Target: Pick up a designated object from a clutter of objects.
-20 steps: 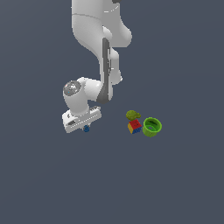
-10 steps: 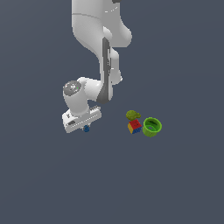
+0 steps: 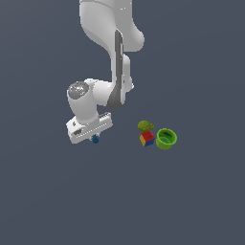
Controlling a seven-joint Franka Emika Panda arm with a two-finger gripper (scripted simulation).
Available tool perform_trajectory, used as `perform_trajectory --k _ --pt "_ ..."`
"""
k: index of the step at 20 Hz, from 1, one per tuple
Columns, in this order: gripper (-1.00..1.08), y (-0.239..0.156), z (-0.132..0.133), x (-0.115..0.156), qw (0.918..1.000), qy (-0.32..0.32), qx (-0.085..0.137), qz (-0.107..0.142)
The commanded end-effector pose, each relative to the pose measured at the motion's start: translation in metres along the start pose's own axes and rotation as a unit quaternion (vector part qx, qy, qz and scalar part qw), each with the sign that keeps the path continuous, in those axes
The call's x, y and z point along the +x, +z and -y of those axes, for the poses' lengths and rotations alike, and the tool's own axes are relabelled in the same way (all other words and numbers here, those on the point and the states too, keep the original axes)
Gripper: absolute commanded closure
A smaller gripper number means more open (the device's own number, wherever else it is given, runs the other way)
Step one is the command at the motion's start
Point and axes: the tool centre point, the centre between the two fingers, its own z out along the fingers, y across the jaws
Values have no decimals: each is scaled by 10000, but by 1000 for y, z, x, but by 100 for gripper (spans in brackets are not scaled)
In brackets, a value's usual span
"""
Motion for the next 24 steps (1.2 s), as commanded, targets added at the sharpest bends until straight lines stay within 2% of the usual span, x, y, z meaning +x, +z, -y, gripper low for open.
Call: perform_trajectory --k 1,24 --pt "108 -16 1 7 10000 0 -4 -2" --pt "108 -232 15 104 10000 4 -12 6"
